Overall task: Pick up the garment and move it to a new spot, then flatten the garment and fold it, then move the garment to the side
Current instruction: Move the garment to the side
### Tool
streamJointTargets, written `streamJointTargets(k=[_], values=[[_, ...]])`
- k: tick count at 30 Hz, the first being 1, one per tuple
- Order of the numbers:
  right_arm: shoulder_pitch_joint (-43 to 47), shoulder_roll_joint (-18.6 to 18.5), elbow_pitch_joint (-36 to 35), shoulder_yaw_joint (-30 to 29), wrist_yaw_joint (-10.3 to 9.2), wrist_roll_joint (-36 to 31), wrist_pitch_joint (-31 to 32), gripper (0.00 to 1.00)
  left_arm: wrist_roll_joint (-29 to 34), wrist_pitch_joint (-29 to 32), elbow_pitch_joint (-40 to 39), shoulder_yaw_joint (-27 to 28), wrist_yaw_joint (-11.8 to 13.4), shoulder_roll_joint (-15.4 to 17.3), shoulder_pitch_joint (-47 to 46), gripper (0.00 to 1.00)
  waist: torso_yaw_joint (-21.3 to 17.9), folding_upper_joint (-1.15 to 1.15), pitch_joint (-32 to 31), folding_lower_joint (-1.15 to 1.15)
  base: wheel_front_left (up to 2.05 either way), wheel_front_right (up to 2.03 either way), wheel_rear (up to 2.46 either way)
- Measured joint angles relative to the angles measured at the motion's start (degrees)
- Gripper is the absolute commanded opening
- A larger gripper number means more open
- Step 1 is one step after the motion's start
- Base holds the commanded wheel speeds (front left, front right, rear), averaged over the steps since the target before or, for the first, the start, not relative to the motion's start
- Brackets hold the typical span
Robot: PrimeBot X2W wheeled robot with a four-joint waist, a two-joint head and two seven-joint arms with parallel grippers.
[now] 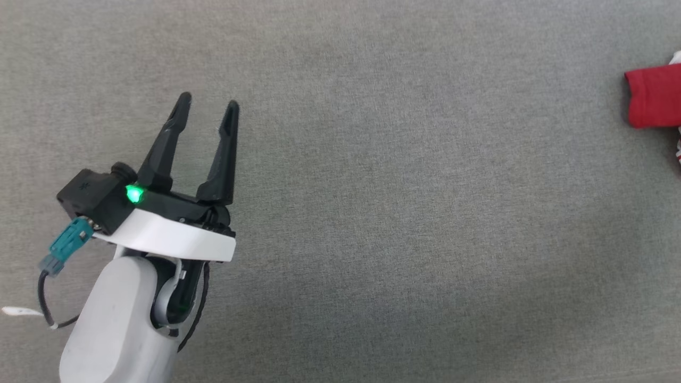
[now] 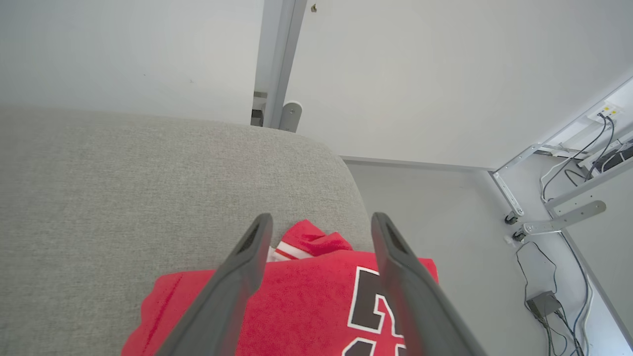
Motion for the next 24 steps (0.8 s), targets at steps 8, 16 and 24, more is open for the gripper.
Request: streamJointTargets(k=[8, 16, 24], values=[[6.4, 2.6, -6.7, 1.6, 0.00, 4.1, -5.8, 1.00, 0.6, 0.0, 0.0, 4.2, 0.0, -0.8, 3.4, 1.00, 1.0, 0.00, -3.5, 0.00, 0.00, 0.00, 0.00], [12.4, 4.5, -12.9, 2.8, 0.00, 6.3, -10.9, 1.00, 2.8, 0.0, -0.3, 8.6, 0.0, -2.5, 6.8, 1.00, 1.7, 0.00, -6.7, 0.00, 0.00, 0.00, 0.00], [19.6, 7.5, -19.9, 0.1, 0.00, 6.0, -13.0, 1.00, 4.8, 0.0, -2.6, 13.6, 0.0, -4.1, 10.7, 1.00, 1.8, 0.00, -9.6, 0.00, 0.00, 0.00, 0.00]])
